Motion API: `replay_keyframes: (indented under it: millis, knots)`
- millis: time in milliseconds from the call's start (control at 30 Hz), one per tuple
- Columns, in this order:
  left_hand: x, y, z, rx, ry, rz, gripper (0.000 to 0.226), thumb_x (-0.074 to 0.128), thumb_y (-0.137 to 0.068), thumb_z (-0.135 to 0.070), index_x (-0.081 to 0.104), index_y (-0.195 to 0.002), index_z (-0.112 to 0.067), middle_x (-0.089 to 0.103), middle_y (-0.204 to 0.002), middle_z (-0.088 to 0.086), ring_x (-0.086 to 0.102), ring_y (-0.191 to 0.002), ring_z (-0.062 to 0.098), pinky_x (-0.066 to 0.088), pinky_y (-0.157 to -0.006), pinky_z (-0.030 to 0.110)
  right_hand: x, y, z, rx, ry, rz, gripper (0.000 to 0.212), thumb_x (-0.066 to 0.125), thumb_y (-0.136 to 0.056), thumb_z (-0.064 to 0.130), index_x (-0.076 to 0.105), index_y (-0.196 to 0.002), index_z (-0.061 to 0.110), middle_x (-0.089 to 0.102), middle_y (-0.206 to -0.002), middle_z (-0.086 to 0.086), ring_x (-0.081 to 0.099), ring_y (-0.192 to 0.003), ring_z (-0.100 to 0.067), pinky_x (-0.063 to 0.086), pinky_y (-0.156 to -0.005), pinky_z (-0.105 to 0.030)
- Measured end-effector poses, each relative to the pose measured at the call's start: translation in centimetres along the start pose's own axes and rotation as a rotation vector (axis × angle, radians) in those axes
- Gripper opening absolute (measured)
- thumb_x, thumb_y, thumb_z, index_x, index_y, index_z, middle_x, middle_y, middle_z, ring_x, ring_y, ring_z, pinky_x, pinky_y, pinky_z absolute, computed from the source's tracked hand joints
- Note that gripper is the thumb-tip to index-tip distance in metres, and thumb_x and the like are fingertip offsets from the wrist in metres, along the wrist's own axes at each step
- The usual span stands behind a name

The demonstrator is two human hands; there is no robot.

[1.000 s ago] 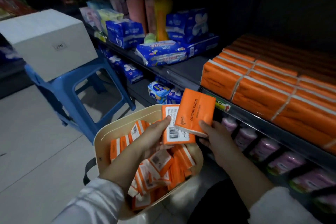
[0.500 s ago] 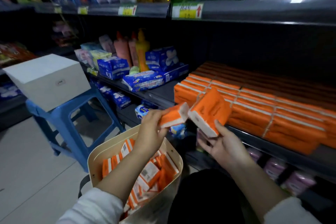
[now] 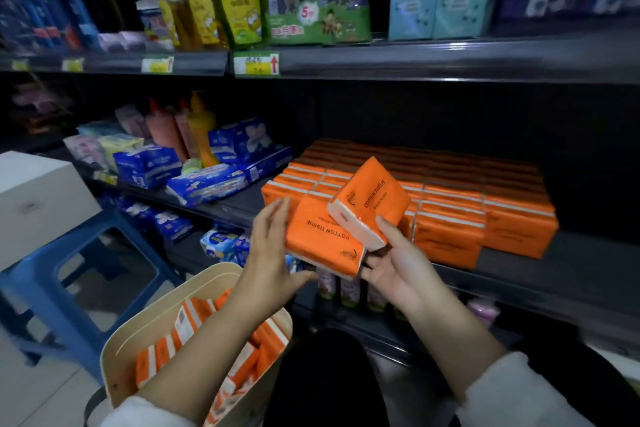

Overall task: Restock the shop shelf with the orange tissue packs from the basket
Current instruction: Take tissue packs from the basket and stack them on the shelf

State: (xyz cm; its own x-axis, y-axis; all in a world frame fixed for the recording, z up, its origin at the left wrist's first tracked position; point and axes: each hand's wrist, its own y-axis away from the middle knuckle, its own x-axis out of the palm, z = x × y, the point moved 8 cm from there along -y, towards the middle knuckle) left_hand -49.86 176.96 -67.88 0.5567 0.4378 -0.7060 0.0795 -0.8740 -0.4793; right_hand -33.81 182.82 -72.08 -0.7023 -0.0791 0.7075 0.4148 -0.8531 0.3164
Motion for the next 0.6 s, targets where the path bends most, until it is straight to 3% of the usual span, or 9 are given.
replay_keyframes:
  millis: [67, 133, 200, 267, 333, 367, 467, 533, 600]
  knots:
    - [1.6, 0.1, 0.8, -0.264, 0.371, 0.11, 0.14, 0.092, -0.05, -0.033, -0.007, -0.149, -0.032, 0.03, -0.139, -0.013, 0.037, -0.13, 0.008, 0.038, -0.102, 0.032, -1.0, 0.2, 0.9, -0.028, -0.005, -0.015, 0.03, 0.057, -0.091, 0.024, 0.055, -0.12, 0.016, 0.067, -0.111, -0.014, 0.064, -0.101, -0.03, 0.052, -0.083, -0.052]
    - [3.5, 0.9, 0.7, -0.504, 0.761, 0.144, 0.139, 0.088, -0.047, -0.037, -0.007, -0.149, -0.032, 0.05, -0.127, -0.012, 0.059, -0.109, 0.007, 0.048, -0.09, 0.034, -1.9, 0.4, 1.7, -0.053, -0.02, -0.027, 0.034, 0.058, -0.091, 0.024, 0.053, -0.124, 0.017, 0.067, -0.114, -0.014, 0.064, -0.102, -0.031, 0.051, -0.085, -0.053]
    - [5.6, 1.4, 0.1, -0.666, 1.022, 0.121, 0.12, 0.075, -0.058, -0.046, 0.001, -0.151, -0.03, 0.06, -0.112, -0.01, 0.064, -0.102, 0.013, 0.053, -0.083, 0.037, -2.7, 0.5, 2.2, -0.076, -0.022, -0.034, 0.036, 0.057, -0.091, 0.025, 0.052, -0.126, 0.018, 0.068, -0.113, -0.012, 0.066, -0.1, -0.03, 0.051, -0.084, -0.053]
    - [7.1, 1.1, -1.1, -0.725, 1.15, 0.087, 0.097, 0.065, -0.067, -0.047, 0.014, -0.148, -0.031, 0.06, -0.117, -0.007, 0.062, -0.108, 0.021, 0.054, -0.084, 0.045, -3.3, 0.7, 2.5, -0.103, -0.009, -0.026, 0.033, 0.056, -0.092, 0.024, 0.054, -0.124, 0.019, 0.07, -0.109, -0.01, 0.067, -0.097, -0.028, 0.053, -0.081, -0.051]
    - [7.7, 0.2, -3.0, -0.67, 1.147, 0.047, 0.084, 0.064, -0.069, -0.046, 0.022, -0.142, -0.037, 0.055, -0.128, -0.009, 0.064, -0.106, 0.018, 0.056, -0.081, 0.047, -3.7, 0.9, 2.6, -0.12, -0.001, 0.002, 0.029, 0.056, -0.092, 0.021, 0.055, -0.121, 0.018, 0.071, -0.106, -0.009, 0.068, -0.097, -0.027, 0.054, -0.082, -0.05]
    - [7.8, -0.3, -3.7, -0.622, 1.103, 0.005, 0.084, 0.064, -0.071, -0.045, 0.017, -0.14, -0.043, 0.051, -0.131, -0.013, 0.064, -0.104, 0.012, 0.056, -0.081, 0.047, -3.9, 1.0, 2.7, -0.129, 0.004, 0.01, 0.028, 0.056, -0.092, 0.02, 0.055, -0.12, 0.017, 0.071, -0.106, -0.009, 0.068, -0.098, -0.027, 0.053, -0.085, -0.051]
    - [7.9, -1.7, -6.2, -0.48, 0.923, -0.055, 0.103, 0.079, -0.068, -0.048, 0.006, -0.14, -0.047, 0.033, -0.145, -0.018, 0.052, -0.115, -0.005, 0.048, -0.097, 0.044, -4.5, 1.4, 3.4, -0.165, 0.038, 0.018, 0.031, 0.055, -0.092, 0.016, 0.055, -0.122, 0.013, 0.069, -0.112, -0.01, 0.065, -0.103, -0.025, 0.048, -0.094, -0.051]
    - [7.8, -2.5, -7.4, -0.404, 0.829, -0.104, 0.095, 0.081, -0.073, -0.024, 0.012, -0.136, -0.034, 0.038, -0.126, -0.025, 0.048, -0.098, -0.026, 0.04, -0.096, 0.02, -5.0, 1.6, 3.7, -0.178, 0.072, 0.016, 0.028, 0.053, -0.092, 0.015, 0.056, -0.12, 0.012, 0.07, -0.11, -0.007, 0.066, -0.097, -0.02, 0.047, -0.096, -0.047]
    - [7.7, -3.0, -7.9, -0.366, 0.723, -0.145, 0.086, 0.078, -0.074, -0.01, 0.019, -0.134, -0.028, 0.035, -0.111, -0.028, 0.046, -0.084, -0.031, 0.038, -0.084, 0.01, -5.7, 1.9, 3.9, -0.18, 0.144, -0.015, 0.023, 0.055, -0.091, 0.012, 0.056, -0.114, 0.015, 0.071, -0.098, 0.0, 0.066, -0.089, -0.014, 0.049, -0.086, -0.035]
